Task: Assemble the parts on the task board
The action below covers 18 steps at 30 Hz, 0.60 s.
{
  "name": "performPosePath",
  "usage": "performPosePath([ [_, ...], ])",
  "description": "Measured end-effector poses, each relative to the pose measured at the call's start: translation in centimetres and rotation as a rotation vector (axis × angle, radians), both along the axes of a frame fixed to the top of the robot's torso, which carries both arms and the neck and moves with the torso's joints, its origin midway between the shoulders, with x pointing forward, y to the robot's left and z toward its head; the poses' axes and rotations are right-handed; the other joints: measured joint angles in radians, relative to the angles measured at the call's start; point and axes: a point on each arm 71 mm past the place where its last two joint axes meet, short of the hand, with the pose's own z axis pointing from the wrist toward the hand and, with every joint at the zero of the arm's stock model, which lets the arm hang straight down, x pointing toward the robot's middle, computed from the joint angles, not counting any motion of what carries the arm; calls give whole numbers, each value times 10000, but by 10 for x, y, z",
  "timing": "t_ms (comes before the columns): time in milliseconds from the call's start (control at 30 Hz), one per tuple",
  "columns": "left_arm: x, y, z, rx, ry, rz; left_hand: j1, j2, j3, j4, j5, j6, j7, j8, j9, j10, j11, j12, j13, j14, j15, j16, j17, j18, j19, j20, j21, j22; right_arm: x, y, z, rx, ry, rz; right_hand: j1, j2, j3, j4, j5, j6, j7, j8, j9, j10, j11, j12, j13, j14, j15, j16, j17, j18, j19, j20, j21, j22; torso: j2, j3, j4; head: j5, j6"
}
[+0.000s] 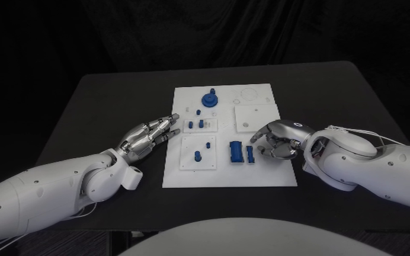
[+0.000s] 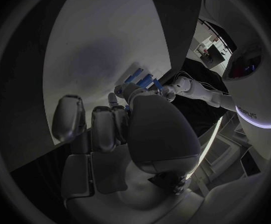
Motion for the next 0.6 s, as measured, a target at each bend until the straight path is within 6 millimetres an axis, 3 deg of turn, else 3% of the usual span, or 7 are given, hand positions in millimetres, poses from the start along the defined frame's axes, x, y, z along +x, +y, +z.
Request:
performPosePath([
  [167,-4,2,3,39,-43,137,83,-83,-130,76,0,235,-2,100,13,121,16,96,16,18,-167,0,-1,0,-1,-268,42,-27,10,-1,19,649,-1167,86,86,-86,118,271,-762,248,248,-67,-124,-1846,245,-1627,-1893,-1323,276,-1761,-2759,457,-1642,241,-3120,0,0,1,0,-42,0],
  [267,-8,4,6,65,-80,226,149,-149,-297,241,0,433,-41,139,25,221,-28,204,26,16,-271,0,-1,-23,15,-535,54,-32,20,0,35,1207,-1990,225,246,-237,189,525,-989,452,453,-68,-125,-4130,545,-3238,-3745,-3596,648,-3581,-5126,846,-3574,546,-6007,-494,0,2,0,-111,0],
  [300,-8,3,9,72,-124,248,158,-158,-325,269,0,483,-21,157,25,241,-49,232,28,19,-303,0,-2,-167,-7,-585,53,-43,23,0,41,1450,-2263,272,343,-222,176,624,-1048,509,516,-68,-124,-5047,673,-3875,-4402,-4318,814,-4001,-5484,845,-4067,677,-6544,-638,0,2,0,-125,0],
  [400,-5,3,18,82,-321,298,158,-158,-334,278,-1,483,-21,157,25,289,-33,232,28,20,-303,0,-2,-166,-13,-590,53,-87,30,0,51,1997,-2680,363,496,-70,27,951,-1303,534,710,-9,-109,-6486,1166,-4796,-5264,-6004,1387,-4851,-5927,845,-5234,1075,-7734,-1104,0,2,0,-192,0],
  [467,0,1,27,71,-532,316,208,-190,-363,308,-1,483,-21,157,25,289,-33,232,27,16,-306,0,-2,-174,-53,-702,54,-145,35,-1,55,2439,-2824,401,366,61,-156,1126,-1654,535,710,-7,-31,-7272,1736,-5443,-6040,-7243,1973,-5923,-6621,662,-6060,1498,-8945,-1926,0,4,0,-215,0],
  [533,4,-1,35,58,-736,333,280,-140,-419,364,-1,266,-34,83,-2,289,-33,232,27,-72,-393,0,-6,-397,-125,-879,40,-220,39,-2,58,2910,-2800,407,173,254,-439,1178,-2087,338,711,-7,18,-7877,2109,-6038,-6971,-7918,2391,-7043,-7571,667,-6419,1871,-10134,-3074,0,5,0,-237,0],
  [600,7,-1,41,65,-879,367,281,-140,-460,404,-2,-164,-83,-109,-60,282,-112,192,27,-163,-484,-13,-20,-397,-215,-1045,-40,-328,42,-2,58,3362,-2670,365,-69,488,-810,1199,-2618,98,772,-56,47,-8547,2374,-6597,-7886,-8565,2694,-8063,-8489,670,-6775,2252,-11090,-4163,0,6,0,-276,0],
])
